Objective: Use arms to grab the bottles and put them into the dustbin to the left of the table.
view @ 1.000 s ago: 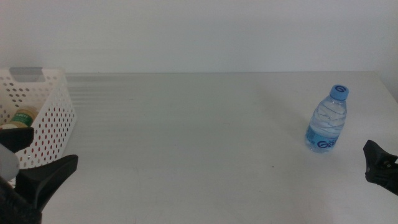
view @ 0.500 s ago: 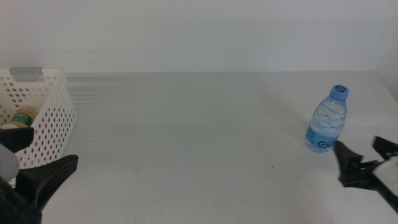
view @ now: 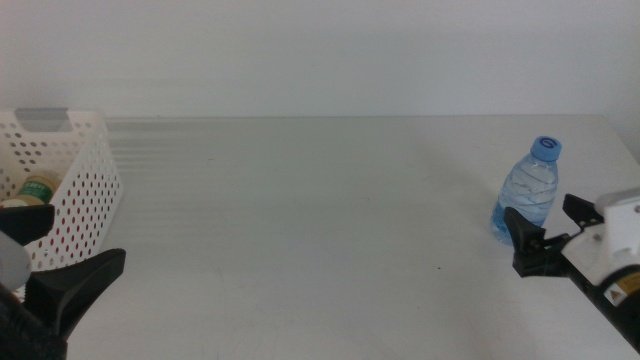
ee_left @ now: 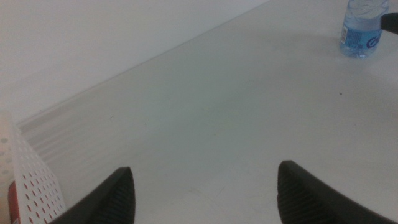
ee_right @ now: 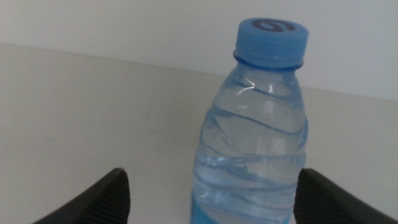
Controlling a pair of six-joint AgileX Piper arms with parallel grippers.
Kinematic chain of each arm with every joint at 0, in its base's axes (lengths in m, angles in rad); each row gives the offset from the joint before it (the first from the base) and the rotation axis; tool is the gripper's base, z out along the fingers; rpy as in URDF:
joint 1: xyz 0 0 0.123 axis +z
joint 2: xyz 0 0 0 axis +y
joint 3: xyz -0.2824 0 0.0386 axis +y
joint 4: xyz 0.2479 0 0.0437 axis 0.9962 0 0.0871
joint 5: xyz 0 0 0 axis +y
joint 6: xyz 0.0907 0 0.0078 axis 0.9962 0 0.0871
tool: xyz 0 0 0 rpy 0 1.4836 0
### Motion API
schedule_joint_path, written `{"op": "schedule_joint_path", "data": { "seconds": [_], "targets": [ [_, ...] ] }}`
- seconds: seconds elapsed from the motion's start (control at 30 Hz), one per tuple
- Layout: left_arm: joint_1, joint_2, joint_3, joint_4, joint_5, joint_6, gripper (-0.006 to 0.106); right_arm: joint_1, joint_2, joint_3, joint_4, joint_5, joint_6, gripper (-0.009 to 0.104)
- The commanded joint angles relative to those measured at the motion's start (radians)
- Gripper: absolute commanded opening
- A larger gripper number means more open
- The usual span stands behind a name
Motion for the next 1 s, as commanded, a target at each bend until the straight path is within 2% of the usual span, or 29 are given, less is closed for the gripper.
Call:
{"op": "schedule_joint_path", "data": {
  "seconds": [0.0, 0.17, 0.33, 0.77, 0.87, 0.9, 0.97],
  "targets": [
    [-0.008, 0.005, -0.028, -0.001, -0.074, -0.017, 0.070, -0.005, 0.002, -0.048, 0.015, -0.088, -0.043, 0.096],
    [-0.008, 0.005, -0.028, -0.001, -0.074, -0.017, 0.070, -0.005, 0.049, -0.100, 0.085, -0.088, -0.066, 0.096],
    [-0.008, 0.005, -0.028, -0.001, -0.074, -0.017, 0.070, -0.005, 0.103, -0.164, 0.056, -0.087, -0.066, 0.096],
    [-0.008, 0.005, -0.028, -0.001, -0.074, -0.017, 0.070, -0.006, 0.236, -0.275, 0.119, -0.092, -0.113, 0.094],
    [-0.008, 0.005, -0.028, -0.001, -0.074, -0.017, 0.070, -0.006, 0.245, -0.280, 0.138, -0.107, -0.139, 0.082],
    [-0.008, 0.005, -0.028, -0.001, -0.074, -0.017, 0.070, -0.006, 0.245, -0.280, 0.138, -0.106, -0.137, 0.071],
    [-0.008, 0.005, -0.028, -0.001, -0.074, -0.017, 0.070, -0.005, 0.245, -0.277, 0.124, -0.102, -0.122, 0.037]
  ]
}}
